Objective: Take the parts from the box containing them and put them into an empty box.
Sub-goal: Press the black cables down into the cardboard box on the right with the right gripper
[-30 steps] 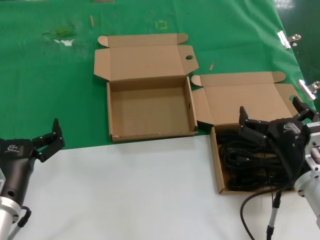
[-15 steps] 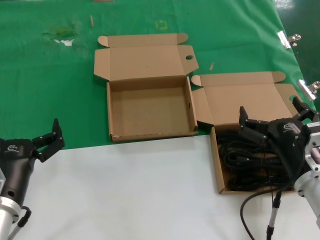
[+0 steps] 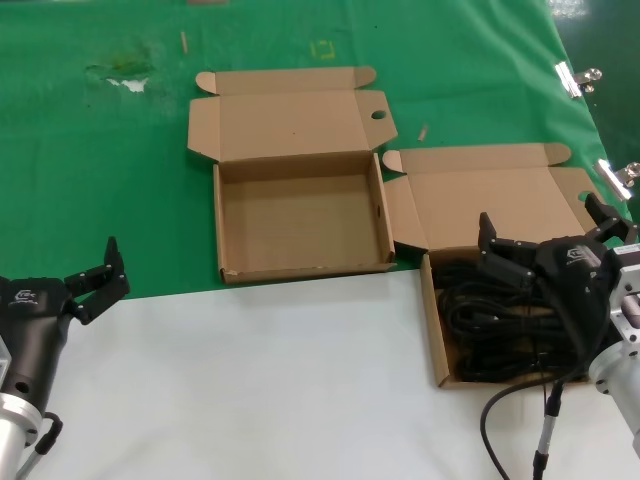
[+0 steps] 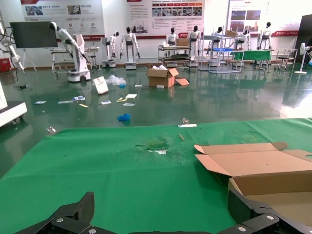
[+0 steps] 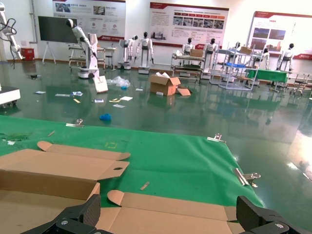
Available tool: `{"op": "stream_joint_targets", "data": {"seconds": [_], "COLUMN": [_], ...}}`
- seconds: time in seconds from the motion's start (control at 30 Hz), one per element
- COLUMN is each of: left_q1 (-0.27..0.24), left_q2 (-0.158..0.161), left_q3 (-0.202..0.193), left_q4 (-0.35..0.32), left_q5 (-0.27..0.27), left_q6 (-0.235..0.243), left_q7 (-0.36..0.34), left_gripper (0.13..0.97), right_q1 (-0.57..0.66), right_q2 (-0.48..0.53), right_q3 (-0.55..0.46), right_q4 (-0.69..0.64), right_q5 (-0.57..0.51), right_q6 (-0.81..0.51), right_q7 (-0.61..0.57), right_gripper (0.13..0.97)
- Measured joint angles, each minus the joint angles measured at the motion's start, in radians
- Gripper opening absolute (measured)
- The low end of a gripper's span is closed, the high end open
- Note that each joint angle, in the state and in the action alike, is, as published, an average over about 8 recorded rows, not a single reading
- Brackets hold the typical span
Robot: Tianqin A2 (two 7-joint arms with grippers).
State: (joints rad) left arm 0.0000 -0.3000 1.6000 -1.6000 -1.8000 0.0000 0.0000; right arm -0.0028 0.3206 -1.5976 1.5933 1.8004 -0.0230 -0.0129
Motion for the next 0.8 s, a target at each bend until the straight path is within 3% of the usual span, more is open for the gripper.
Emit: {"op": "stream_joint_targets", "data": {"seconds": [0.43,0.8], "left_q1": [0.0,0.0], "left_q2": [0.0,0.0], "left_q3": [0.0,0.0], "left_q4": [0.0,0.0], "left_q5": [0.0,0.0], "left_q6": [0.0,0.0], "left_q7": [0.0,0.0], "left_gripper": [0.964,0.912], "right_q1": [0.0,0.0], "right_q2": [0.0,0.0], "right_q3": [0.0,0.0], "right_q4": [0.0,0.0], "right_q5": [0.0,0.0], "right_q6": [0.0,0.0], "right_q7": [0.0,0.0], "right_gripper": [0.966,0.966]}}
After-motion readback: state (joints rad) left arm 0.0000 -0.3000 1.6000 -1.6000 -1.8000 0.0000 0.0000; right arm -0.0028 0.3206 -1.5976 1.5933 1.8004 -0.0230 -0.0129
